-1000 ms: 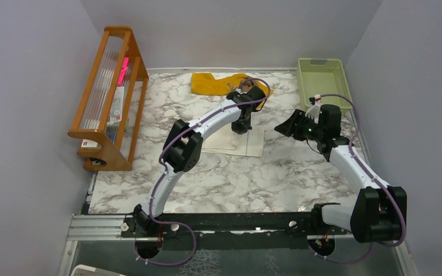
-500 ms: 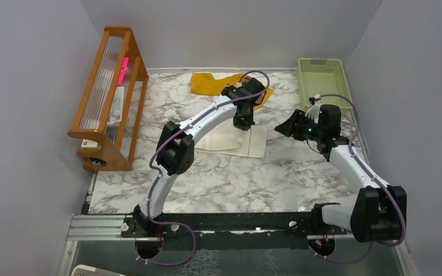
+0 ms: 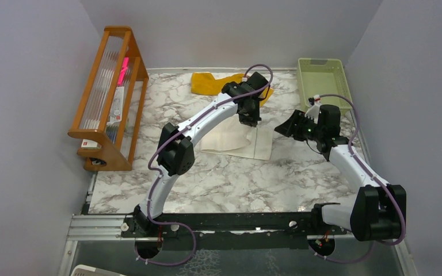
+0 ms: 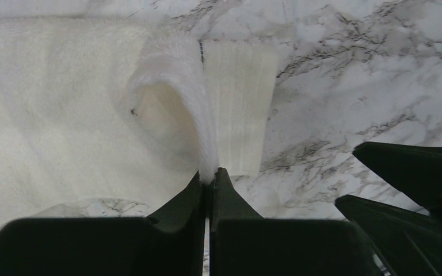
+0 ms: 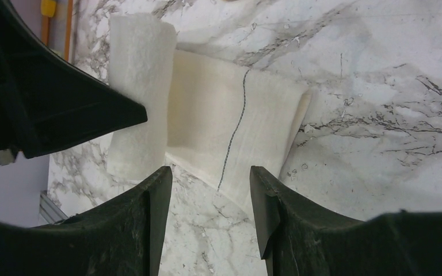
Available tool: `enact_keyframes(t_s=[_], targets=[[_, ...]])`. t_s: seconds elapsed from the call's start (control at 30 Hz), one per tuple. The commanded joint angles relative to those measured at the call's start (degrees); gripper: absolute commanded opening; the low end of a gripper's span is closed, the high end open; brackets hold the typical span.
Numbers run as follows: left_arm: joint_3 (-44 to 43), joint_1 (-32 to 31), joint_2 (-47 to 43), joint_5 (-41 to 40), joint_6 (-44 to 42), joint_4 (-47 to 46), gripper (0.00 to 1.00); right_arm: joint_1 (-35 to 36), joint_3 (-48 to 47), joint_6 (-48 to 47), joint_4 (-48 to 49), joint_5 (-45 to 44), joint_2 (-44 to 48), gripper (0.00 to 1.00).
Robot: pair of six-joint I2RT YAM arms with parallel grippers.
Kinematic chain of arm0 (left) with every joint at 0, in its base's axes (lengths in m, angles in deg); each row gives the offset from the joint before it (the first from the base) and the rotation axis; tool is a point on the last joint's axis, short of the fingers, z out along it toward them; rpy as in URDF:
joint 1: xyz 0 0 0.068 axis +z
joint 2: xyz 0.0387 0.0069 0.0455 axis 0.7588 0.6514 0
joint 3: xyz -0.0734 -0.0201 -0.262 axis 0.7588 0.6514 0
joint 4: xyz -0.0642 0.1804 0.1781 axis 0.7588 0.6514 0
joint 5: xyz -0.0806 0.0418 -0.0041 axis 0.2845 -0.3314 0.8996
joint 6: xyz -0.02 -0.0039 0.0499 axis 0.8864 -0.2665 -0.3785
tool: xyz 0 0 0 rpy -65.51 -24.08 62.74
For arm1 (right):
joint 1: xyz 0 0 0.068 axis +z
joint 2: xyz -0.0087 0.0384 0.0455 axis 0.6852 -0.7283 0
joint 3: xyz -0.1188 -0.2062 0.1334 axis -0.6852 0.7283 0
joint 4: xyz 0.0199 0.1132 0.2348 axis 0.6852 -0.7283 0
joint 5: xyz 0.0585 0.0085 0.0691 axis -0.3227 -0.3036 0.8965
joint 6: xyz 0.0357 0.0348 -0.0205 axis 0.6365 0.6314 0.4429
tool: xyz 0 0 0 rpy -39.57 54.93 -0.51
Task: Roll the towels
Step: Fold the towel at the center of the board.
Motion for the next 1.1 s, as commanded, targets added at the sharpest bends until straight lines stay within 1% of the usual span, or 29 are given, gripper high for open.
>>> enact_keyframes(t_s=[0.0,0.17,0.23,0.37,0.47,0.6,0.8,0.83,0.9,0.93,1.0,1.03,1.07], targets=[[-4.0,-1.4,-0.8,2.8,1.1,-0.1,0.00,0.4,0.9,-1.0,-0.7,-1.5,-0.6,0.53],[-1.4,-1.7,-0.3,1.9,1.0,-0.5,0.00,0.4,1.9,-0.7,-0.1,-1.4,-1.2,0.53],[-0.5,-1.8,1.1,3.6,0.9,-0.5,0.00,0.4,1.8,-0.7,-0.2,-1.4,-1.2,0.53],[-0.4,-2.8,2.6,4.0,1.3,-1.9,0.00,0.4,1.7,-1.1,-1.0,-2.2,-0.6,0.54],[-0.6,-2.9,4.1,5.5,1.4,-3.1,0.00,0.4,2.0,-1.0,-1.0,-2.3,-0.5,0.54],[-0.7,-3.0,6.4,9.8,1.5,-4.9,0.00,0.4,2.2,-1.2,-1.3,-2.6,-0.3,0.54],[1.0,-2.9,7.0,11.4,3.2,-8.9,0.00,0.4,2.5,-1.3,-1.5,-3.1,0.0,0.54],[1.5,-2.8,6.8,11.7,3.6,-10.2,0.06,0.4,2.6,-1.3,-1.5,-3.3,0.0,0.54],[3.2,-2.8,5.9,13.3,3.8,-14.1,0.22,0.4,2.8,-1.4,-1.5,-3.4,0.0,0.55],[4.4,-2.8,5.2,14.0,4.0,-16.2,0.38,0.4,2.8,-1.5,-1.6,-3.6,0.2,0.55],[6.0,-2.7,3.8,14.9,3.8,-19.2,0.56,0.4,2.9,-1.6,-1.8,-4.4,0.8,0.56],[6.4,-2.5,3.1,15.1,3.5,-19.9,0.68,0.4,2.9,-1.6,-1.9,-5.1,1.3,0.56],[6.9,-2.0,2.4,15.2,3.0,-20.3,0.71,0.4,3.1,-1.6,-2.0,-5.8,1.8,0.56]])
